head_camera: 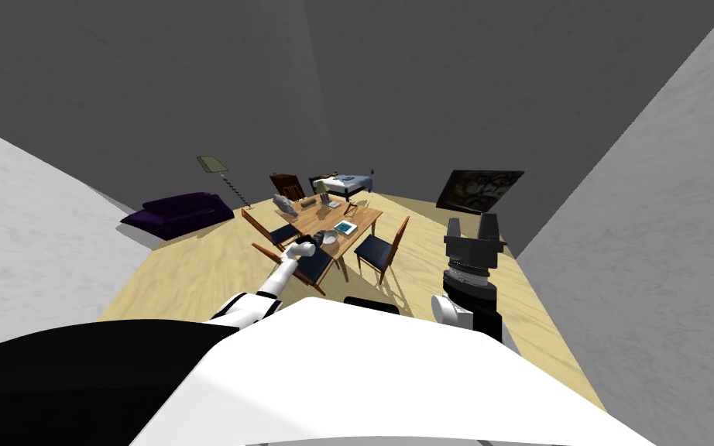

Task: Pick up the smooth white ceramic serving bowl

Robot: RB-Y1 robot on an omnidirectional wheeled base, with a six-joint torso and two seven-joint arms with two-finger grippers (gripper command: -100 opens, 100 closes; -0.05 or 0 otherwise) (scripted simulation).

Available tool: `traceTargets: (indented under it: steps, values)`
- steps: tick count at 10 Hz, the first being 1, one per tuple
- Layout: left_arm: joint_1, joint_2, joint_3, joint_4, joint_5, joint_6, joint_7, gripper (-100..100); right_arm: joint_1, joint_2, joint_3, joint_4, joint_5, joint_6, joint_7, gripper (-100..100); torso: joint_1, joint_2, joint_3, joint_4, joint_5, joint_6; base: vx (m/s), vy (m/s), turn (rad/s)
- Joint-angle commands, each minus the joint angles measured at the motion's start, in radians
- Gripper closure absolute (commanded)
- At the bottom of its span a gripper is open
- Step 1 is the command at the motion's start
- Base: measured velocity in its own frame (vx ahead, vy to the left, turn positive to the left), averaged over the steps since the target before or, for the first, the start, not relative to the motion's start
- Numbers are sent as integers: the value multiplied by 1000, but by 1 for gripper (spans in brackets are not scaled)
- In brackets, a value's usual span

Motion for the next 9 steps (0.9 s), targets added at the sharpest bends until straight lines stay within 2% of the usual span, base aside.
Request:
traceTargets:
  steps: [1, 2, 3, 6, 7, 9]
  values:
    - [-7, 11, -6, 28, 17, 11, -5, -100, 0, 0, 0, 0, 0, 0, 0, 0, 0, 0, 0, 0, 0, 0, 39, 25, -61]
    - [-24, 24, -15, 66, 37, 35, -11, -100, 0, 0, 0, 0, 0, 0, 0, 0, 0, 1, 0, 0, 0, 0, 54, 23, -88]
    - [-24, 24, -15, 74, 37, 35, -11, -100, 0, 0, 0, 0, 0, 0, 0, 0, 0, 0, 0, 0, 0, 0, 37, 22, -38]
    - [-68, 58, -39, 201, 90, 100, -26, -100, 0, 0, 0, 0, 0, 0, 0, 0, 1, -1, -1, 0, 0, 0, 61, 42, -102]
    - [-68, 58, -39, 202, 90, 100, -26, -100, 0, 0, 0, 0, 0, 0, 0, 0, 2, -1, -1, 0, 0, 0, 52, 40, -38]
    - [-90, 77, -53, 272, 121, 138, -35, -100, 0, 0, 0, 0, 0, 0, 0, 0, 0, -1, 0, 0, 0, 0, 56, 28, -93]
